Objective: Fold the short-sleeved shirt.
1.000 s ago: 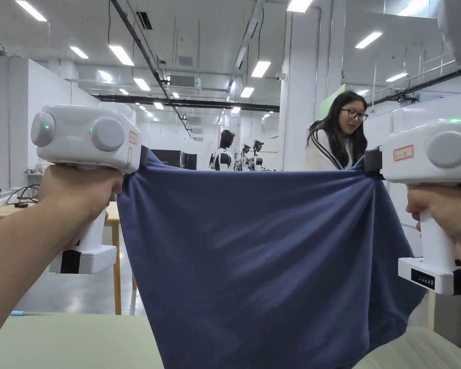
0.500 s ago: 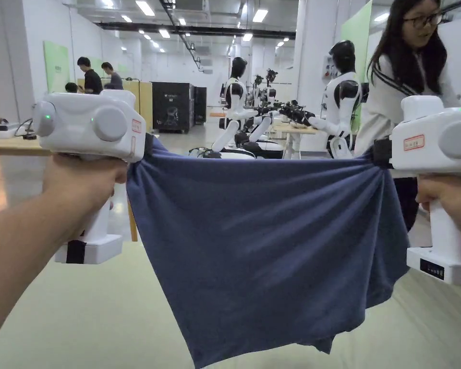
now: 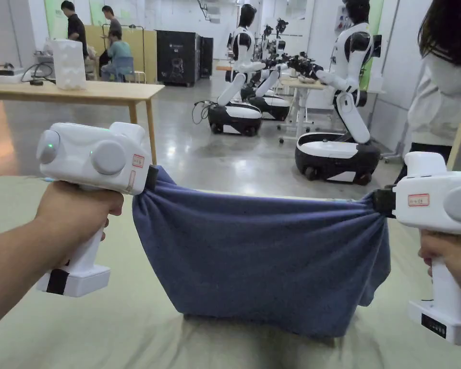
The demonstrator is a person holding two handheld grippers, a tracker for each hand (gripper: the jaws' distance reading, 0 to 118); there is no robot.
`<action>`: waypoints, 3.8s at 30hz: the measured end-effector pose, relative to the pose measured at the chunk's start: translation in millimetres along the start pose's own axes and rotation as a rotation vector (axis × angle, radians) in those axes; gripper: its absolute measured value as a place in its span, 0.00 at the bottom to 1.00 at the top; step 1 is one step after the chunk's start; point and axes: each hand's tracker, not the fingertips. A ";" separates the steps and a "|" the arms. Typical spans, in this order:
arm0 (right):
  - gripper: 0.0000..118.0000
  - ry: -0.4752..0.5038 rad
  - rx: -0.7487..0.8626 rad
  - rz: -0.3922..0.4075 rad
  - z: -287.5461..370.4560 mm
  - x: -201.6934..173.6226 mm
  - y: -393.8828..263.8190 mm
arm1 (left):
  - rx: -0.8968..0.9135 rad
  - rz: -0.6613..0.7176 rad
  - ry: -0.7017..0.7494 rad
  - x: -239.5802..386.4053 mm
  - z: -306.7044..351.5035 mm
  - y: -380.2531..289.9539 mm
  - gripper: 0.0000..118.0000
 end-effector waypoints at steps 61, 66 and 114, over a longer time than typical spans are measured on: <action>0.00 -0.023 -0.089 -0.009 -25.0 3.8 -103.5 | -0.397 0.055 -0.073 104.5 -221.7 -110.5 0.00; 0.00 -0.019 -0.122 0.003 -41.0 13.0 -112.2 | -0.366 0.015 -0.044 111.6 -258.6 -130.9 0.98; 0.07 0.009 -0.329 0.009 -172.5 17.6 -103.0 | -0.432 0.080 -0.152 90.3 -211.7 -137.9 0.03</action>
